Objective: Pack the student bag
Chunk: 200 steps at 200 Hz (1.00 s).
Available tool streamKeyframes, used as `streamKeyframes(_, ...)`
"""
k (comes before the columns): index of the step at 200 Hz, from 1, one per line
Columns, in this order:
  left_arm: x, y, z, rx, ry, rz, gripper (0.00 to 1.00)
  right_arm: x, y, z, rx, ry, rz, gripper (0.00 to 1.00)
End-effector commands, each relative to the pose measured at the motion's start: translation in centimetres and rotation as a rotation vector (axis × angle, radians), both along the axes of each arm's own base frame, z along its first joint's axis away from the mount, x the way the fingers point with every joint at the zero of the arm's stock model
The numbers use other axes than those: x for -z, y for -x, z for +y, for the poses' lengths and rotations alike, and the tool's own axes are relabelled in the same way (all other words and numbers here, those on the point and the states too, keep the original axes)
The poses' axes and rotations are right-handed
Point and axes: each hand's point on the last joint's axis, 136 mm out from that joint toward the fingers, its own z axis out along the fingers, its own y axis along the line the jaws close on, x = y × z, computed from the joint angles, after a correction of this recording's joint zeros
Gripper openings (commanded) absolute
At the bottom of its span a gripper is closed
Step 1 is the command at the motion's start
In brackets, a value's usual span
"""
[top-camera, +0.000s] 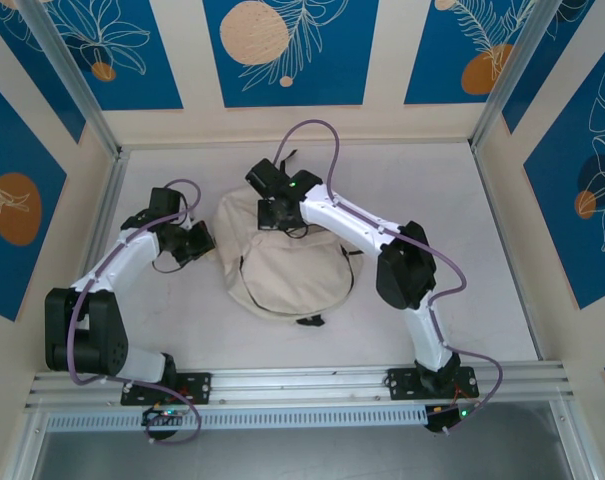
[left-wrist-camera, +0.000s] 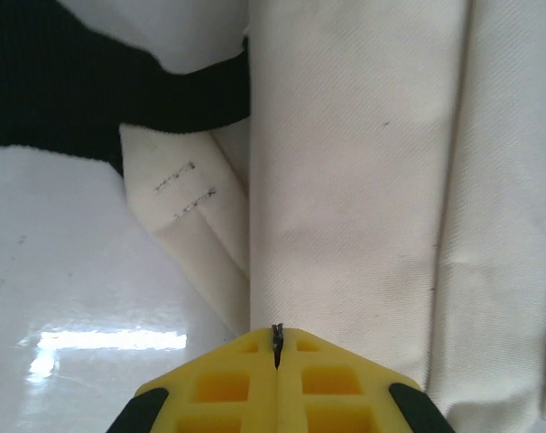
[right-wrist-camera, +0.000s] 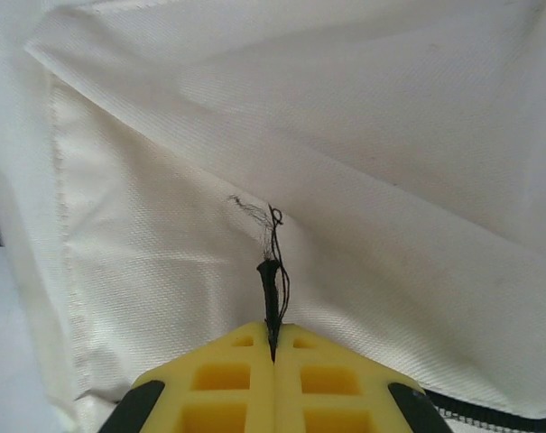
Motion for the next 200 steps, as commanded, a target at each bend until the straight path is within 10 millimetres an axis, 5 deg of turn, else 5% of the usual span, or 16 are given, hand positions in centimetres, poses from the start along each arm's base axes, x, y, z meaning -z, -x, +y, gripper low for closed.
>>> streamKeyframes(1, -2.6, -0.3, -2.2, 0.058, 0.14, -0.064, 0.16, -2.8, 0.3, 2.2, -0.09, -0.183, 0.007, 0.0)
streamKeyframes(34, -4.5, -0.3, -5.0, 0.136, 0.261, -0.103, 0.42, -3.3, 0.5, 3.8, -0.131, -0.272, 0.032, 0.0)
streamKeyframes(113, -3.1, 1.4, -10.5, 0.216, 0.429, -0.059, 0.51, -4.5, 0.7, 5.2, -0.182, -0.394, 0.069, 0.0)
streamKeyframes(166, -2.9, -0.3, -11.2, 0.193, 0.434, -0.088, 0.44, -4.4, 0.9, 5.3, -0.178, -0.42, 0.094, 0.0)
streamKeyframes(200, -2.1, -0.9, -10.6, 0.158, 0.391, -0.083, 0.21, -4.3, 0.9, 5.0, -0.171, -0.412, 0.097, 0.0)
